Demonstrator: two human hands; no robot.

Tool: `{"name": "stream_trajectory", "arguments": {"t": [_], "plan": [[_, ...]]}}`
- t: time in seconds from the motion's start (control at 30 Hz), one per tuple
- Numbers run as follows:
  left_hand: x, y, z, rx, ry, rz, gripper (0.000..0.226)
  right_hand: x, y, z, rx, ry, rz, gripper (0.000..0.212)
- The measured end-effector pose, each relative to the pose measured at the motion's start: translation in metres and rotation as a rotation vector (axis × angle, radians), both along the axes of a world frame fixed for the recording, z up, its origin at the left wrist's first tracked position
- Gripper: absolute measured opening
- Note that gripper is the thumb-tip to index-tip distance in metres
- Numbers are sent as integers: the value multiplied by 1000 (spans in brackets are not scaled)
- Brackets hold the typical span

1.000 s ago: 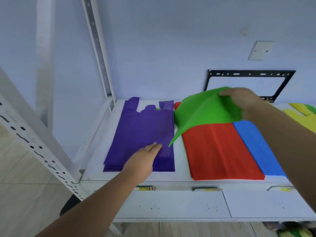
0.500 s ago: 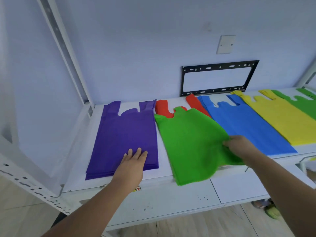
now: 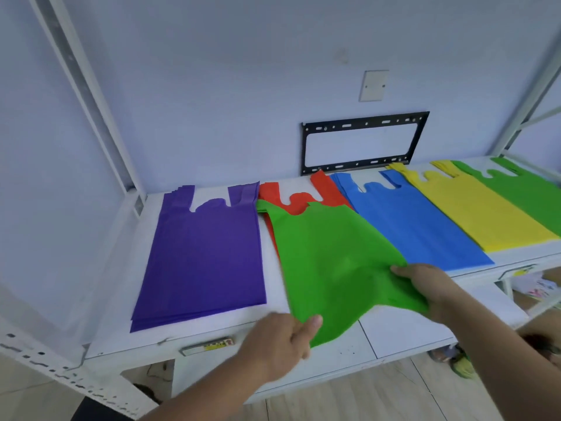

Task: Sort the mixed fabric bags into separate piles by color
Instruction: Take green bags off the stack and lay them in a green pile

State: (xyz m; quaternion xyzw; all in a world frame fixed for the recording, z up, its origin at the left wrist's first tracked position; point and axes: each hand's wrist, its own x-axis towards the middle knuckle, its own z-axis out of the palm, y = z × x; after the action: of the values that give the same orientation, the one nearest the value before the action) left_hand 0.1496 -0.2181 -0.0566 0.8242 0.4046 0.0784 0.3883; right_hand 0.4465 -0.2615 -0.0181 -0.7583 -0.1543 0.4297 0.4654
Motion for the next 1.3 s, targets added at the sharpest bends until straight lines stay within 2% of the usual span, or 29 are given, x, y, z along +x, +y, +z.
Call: {"name": "stream_trajectory", "arguments": {"t": [0.07, 0.17, 0.23, 0.33, 0.47, 0.57, 0.67, 0.73, 0.87, 0.93, 0.97, 1.1, 1.3], "plan": [[19, -10, -7, -447, 73, 94, 113, 2, -6, -4, 2, 57, -9, 19], [32, -13, -13, -806, 126, 238, 126, 14, -12, -4, 33, 107, 13, 14], [39, -12, -15, -952, 13, 434, 115, 25, -15, -2, 46, 113, 53, 13], [59, -9, -12, -1028, -249, 594, 80, 48, -22, 2, 41, 66, 126, 19], [105, -20, 2, -934, -221, 552, 36, 85, -39, 10, 53, -55, 245, 23], [150, -23, 20, -788, -256, 562, 23, 126, -58, 23, 79, -103, 291, 23], [209, -21, 53, -689, -370, 585, 14, 183, -76, 44, 130, -111, 256, 30], [250, -17, 80, -658, -459, 537, 17, 221, -86, 64, 163, -104, 204, 36], [323, -9, 125, -506, -559, 434, 17, 284, -101, 104, 249, -89, 130, 20], [356, -8, 141, -468, -578, 390, 17, 316, -105, 114, 284, -34, 89, 32], [372, -6, 147, -459, -583, 369, 16, 331, -107, 118, 287, -16, 77, 35], [437, 10, 159, -466, -613, 303, 17, 390, -104, 130, 313, 13, 49, 16], [554, 63, 170, -460, -667, 252, 17, 501, -56, 141, 312, -6, 0, 18]]}}
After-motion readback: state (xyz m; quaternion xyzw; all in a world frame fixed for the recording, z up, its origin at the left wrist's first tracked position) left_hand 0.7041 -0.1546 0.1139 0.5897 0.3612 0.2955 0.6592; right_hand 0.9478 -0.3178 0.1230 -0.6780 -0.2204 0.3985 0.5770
